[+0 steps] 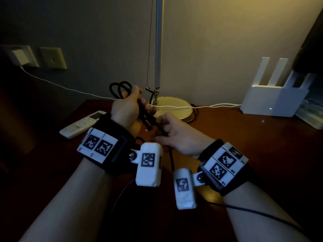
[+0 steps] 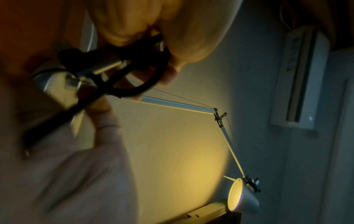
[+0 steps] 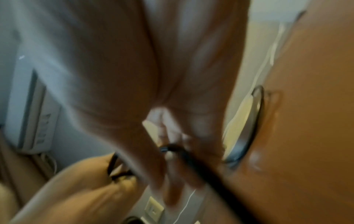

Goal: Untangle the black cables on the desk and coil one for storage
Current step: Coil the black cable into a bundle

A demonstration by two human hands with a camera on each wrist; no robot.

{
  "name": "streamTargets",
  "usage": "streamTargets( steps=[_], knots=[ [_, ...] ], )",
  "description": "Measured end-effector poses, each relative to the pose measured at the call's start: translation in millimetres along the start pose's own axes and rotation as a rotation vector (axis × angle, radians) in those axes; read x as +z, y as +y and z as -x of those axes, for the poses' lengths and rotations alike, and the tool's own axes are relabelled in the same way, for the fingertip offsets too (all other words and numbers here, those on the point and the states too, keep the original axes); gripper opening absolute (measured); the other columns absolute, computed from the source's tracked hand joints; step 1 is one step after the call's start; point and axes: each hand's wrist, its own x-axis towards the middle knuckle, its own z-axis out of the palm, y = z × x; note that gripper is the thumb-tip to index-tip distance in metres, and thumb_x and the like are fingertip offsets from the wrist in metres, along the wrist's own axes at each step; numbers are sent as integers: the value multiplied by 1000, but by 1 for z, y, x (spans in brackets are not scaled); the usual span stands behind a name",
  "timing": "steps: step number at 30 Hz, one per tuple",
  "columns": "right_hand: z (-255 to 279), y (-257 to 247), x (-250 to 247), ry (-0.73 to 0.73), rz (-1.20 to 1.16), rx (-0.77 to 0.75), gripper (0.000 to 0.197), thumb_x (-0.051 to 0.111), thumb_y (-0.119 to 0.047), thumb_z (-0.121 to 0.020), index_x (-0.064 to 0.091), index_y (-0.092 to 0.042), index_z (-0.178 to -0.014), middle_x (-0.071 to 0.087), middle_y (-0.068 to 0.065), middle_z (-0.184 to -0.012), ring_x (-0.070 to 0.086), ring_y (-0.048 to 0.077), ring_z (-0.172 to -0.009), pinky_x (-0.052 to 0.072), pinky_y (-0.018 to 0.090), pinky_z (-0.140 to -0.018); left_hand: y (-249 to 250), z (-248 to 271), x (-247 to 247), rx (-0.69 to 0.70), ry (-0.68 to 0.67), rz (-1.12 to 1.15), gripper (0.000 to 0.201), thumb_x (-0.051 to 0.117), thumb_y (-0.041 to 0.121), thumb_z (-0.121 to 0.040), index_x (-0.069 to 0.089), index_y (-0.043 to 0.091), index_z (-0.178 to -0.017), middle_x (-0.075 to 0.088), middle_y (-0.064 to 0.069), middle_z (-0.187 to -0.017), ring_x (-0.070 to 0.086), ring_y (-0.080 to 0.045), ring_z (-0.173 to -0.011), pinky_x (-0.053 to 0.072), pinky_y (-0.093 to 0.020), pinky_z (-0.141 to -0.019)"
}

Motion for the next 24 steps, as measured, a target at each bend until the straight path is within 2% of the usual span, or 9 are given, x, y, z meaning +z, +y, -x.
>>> streamTargets(
  steps=[4, 7, 11, 13, 16, 18, 20, 22, 24],
  knots=[
    [6, 1, -1, -223, -35, 180, 26, 52, 2, -94, 52, -5, -120, 68, 19, -100, 69, 27, -79, 60, 40, -70, 11, -12, -8, 117, 137, 52, 26, 49, 30, -99, 53, 14, -79, 39, 7, -39, 41, -8, -36, 45, -25, -46],
    [6, 3, -5, -155, -45, 234, 13, 51, -8, -98, 58, -6, -108, 68, 17, -91, 68, 31, -81, 57, 48, -79, 18, -21, -14, 246, 260, 42, 29, 49, 32, -99, 53, 13, -77, 40, 8, -40, 42, -8, -37, 44, -26, -46],
    [6, -1, -4, -42, 29, 124, 19, 47, -21, -101, 62, -9, -102, 53, 4, -73, 48, 11, -56, 47, 29, -54, 15, -28, -23, 415, 406, -164, 84, 56, 69, -77, 61, -6, -115, 71, -14, -95, 70, -24, -84, 59, -34, -76],
    [9, -6, -6, -68, 238, 62, 25, 43, -24, -102, 63, -11, -97, 49, -1, -73, 43, 8, -58, 39, 24, -55, 12, -25, -24, 483, 323, -241, 100, 55, 76, -69, 54, -9, -122, 68, -15, -98, 69, -20, -82, 58, -29, -69],
    [12, -16, -6, -162, 491, -50, 26, 44, -26, -102, 63, -31, -85, 57, -7, -80, 53, 9, -72, 46, 31, -74, 8, -19, -21, 630, 169, -444, 58, 55, 58, -85, 53, 1, -96, 52, 1, -69, 51, 1, -50, 40, -15, -50],
    [16, -22, -5, -197, 530, -65, 24, 47, -25, -101, 69, -32, -105, 63, -17, -95, 57, 3, -89, 45, 25, -87, 5, -14, -18, 662, 108, -644, 45, 53, 51, -90, 58, 7, -96, 55, 4, -75, 52, 2, -60, 37, -15, -55],
    [21, -29, -8, -197, 572, -81, 27, 50, -25, -100, 67, -27, -120, 57, -27, -92, 51, -11, -87, 35, 8, -80, 3, -5, -12, 613, 0, -779, 32, 53, 47, -91, 59, 16, -96, 56, 10, -78, 53, 5, -65, 38, -13, -56],
    [23, -33, -12, -160, 624, -120, 26, 53, -26, -98, 67, -27, -120, 52, -24, -86, 49, -11, -82, 34, 10, -73, 1, 3, -9, 508, -198, -843, 23, 53, 45, -91, 57, 23, -93, 55, 12, -76, 52, 12, -60, 38, -8, -54],
    [24, -34, -15, -69, 620, -194, 23, 57, -26, -96, 69, -26, -116, 52, -19, -88, 49, -4, -85, 34, 15, -75, 2, 10, -9, 432, -427, -917, 44, 50, 63, -86, 58, 20, -94, 57, 7, -76, 52, 9, -60, 41, -14, -59]
  ],
)
